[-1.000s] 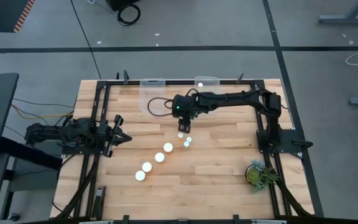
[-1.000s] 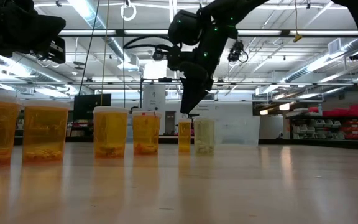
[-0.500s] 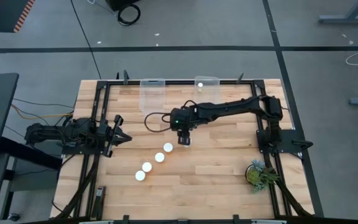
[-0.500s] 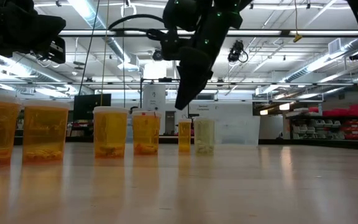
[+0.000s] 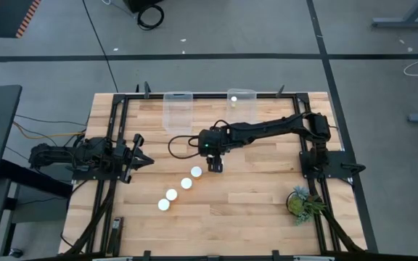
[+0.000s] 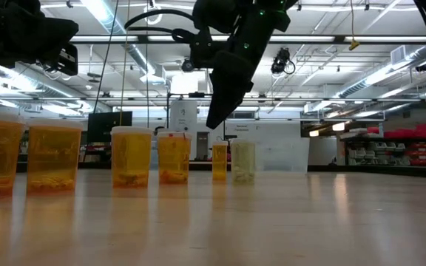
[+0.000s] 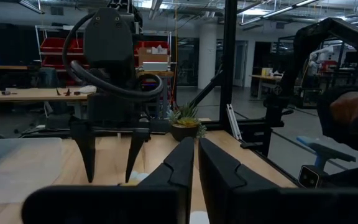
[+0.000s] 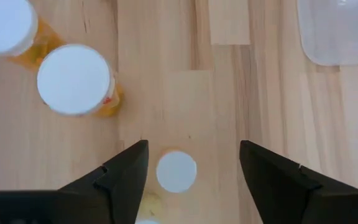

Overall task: Pick and place medicine bottles into bin by pill shape (circle, oval)
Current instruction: Put the top small orange pill bottle into the right transparent bin

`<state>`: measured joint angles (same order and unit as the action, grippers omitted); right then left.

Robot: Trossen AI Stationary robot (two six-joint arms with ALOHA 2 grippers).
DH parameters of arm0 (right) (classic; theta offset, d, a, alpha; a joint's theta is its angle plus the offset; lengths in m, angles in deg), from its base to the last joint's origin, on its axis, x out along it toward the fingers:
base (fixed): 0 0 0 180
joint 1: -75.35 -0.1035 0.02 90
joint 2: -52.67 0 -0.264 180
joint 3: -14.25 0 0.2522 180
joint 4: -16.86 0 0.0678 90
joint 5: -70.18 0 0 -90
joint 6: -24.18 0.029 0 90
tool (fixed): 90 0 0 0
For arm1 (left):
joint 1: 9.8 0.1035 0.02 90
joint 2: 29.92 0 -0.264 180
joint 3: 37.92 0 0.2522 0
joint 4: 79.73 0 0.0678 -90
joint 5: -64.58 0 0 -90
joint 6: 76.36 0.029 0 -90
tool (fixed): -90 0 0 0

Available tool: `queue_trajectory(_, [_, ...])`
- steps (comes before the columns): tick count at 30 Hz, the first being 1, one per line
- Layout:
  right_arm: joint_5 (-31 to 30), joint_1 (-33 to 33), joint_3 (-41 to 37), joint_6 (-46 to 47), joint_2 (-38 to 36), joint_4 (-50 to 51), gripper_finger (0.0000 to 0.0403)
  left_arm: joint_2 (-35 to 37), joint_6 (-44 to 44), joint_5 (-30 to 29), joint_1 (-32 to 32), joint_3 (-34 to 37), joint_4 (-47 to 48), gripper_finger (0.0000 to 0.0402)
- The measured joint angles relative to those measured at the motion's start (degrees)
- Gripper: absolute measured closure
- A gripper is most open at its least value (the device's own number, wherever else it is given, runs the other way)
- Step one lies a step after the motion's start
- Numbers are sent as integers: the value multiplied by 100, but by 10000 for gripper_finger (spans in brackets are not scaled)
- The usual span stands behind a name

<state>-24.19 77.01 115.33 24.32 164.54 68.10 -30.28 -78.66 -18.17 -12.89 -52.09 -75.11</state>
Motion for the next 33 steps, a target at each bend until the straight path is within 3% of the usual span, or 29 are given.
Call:
queue_trajectory(8, [147, -119, -480, 131, 2, -626, 134, 1, 1, 1, 1, 0, -2, 370])
queue_trajectory(33, [-8, -143, -1072, 94, 7, -1173, 134, 0, -1, 0, 0, -1, -2, 373])
